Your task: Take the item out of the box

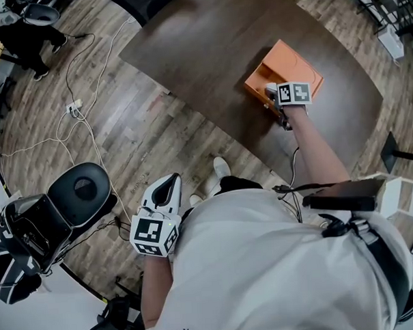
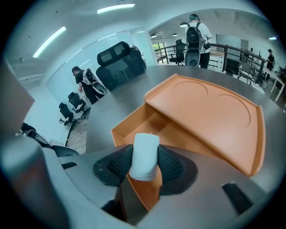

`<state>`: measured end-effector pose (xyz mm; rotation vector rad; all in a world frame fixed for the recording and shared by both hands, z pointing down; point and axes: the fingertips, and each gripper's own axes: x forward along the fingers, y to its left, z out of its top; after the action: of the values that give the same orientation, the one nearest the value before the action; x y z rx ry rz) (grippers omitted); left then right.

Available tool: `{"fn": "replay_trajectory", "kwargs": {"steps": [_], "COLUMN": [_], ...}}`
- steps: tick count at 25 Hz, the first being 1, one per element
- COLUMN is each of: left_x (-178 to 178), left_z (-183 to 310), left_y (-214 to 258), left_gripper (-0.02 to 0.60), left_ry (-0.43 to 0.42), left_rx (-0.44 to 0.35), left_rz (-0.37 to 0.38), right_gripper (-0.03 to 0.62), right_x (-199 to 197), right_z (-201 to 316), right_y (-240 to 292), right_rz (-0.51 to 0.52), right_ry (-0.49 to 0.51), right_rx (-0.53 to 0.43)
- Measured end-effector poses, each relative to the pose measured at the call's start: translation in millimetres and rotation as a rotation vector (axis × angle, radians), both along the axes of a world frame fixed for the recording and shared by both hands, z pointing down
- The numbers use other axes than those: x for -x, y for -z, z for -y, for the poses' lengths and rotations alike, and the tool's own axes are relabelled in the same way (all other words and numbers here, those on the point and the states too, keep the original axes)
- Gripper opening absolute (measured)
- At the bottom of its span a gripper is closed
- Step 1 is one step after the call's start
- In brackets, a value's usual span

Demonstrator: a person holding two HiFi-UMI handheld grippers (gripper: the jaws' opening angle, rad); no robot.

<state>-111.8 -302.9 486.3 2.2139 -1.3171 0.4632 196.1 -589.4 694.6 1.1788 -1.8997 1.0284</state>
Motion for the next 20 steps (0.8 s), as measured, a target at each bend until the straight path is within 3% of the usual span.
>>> {"fn": "replay_trajectory", "kwargs": {"steps": [10,20], "left_x": [22,52], "left_z": [-45,-107], "left_y": [16,18], "left_gripper": [0.009,0.009], "left_ry": [-0.045,-0.054], "left_rx": [-0.042,-0.074], "left_rz": [-0.049,-0.082], "right_gripper": [0.17,0.17], "right_x": [26,79], "right_z": [-45,-135], "right_y": [71,128], "right_rz": [0.025,0.074], "right_ry": [0.013,0.081], "right_rx": [-0.139,-0.231]}}
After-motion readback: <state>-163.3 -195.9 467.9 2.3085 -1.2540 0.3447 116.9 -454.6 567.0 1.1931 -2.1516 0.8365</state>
